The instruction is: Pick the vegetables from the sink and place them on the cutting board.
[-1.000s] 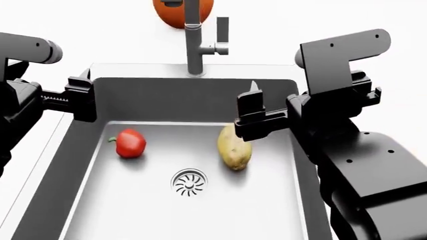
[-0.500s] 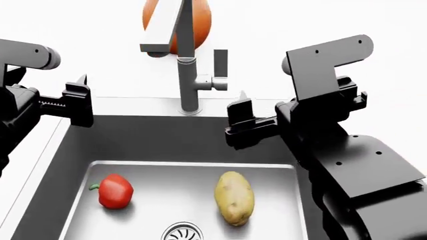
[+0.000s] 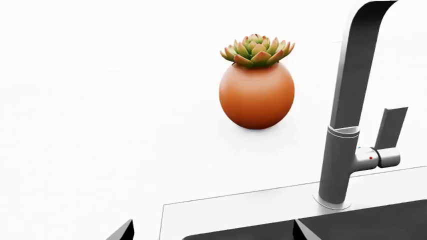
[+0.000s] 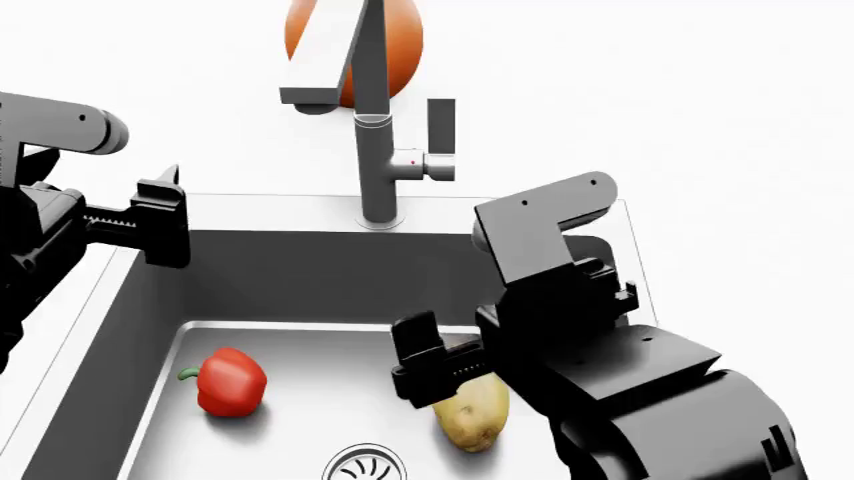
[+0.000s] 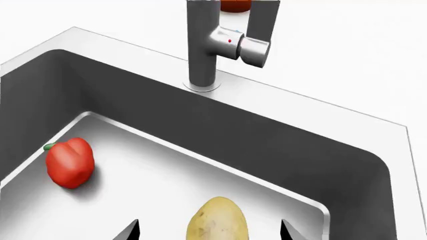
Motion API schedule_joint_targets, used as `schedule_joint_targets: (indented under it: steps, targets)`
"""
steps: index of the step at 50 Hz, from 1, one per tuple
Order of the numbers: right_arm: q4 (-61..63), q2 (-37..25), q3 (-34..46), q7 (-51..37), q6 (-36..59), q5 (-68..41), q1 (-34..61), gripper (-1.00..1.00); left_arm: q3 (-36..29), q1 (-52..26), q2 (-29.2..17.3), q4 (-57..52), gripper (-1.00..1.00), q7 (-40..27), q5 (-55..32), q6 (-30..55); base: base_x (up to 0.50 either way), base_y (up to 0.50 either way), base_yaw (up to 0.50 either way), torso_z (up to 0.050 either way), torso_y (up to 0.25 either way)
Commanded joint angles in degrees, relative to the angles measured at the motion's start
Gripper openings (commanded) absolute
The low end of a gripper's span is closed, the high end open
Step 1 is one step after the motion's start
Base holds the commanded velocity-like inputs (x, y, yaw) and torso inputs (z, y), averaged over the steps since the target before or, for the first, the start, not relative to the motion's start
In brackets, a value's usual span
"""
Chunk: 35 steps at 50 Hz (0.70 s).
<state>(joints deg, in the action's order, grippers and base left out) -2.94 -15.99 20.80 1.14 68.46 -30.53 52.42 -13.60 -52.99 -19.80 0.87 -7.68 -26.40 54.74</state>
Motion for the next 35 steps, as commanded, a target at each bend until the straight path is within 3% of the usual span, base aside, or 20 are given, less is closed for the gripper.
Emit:
schedule_joint_targets:
  steps: [1, 24, 27, 35]
  targets:
    - [-10.5, 2.7, 4.2, 1.4, -1.7, 1.8, 0.9, 1.00, -0.3, 0.9, -0.2, 0.4, 1.00, 0.5, -0.2, -0.6, 0.00, 0.00, 0.00, 0.000, 0.000]
    - [-55.6, 12.1, 10.4, 11.1, -27.8, 9.6, 10.4, 1.00, -2.1, 1.2, 0.6, 5.1, 1.00, 1.5, 0.8, -3.8, 0.00, 0.00, 0.00, 0.000, 0.000]
    - [-53.4, 11.5, 10.8, 10.2, -28.0, 9.7, 7.6, 1.00, -2.0, 2.0, 0.3, 3.5, 1.00, 1.3, 0.4, -3.1, 0.00, 0.00, 0.00, 0.000, 0.000]
    - [-70.6, 15.9, 12.7, 10.8, -40.5, 10.0, 10.3, 1.00, -1.7, 3.0, -0.3, 1.4, 1.00, 0.9, -0.2, -2.1, 0.00, 0.00, 0.00, 0.000, 0.000]
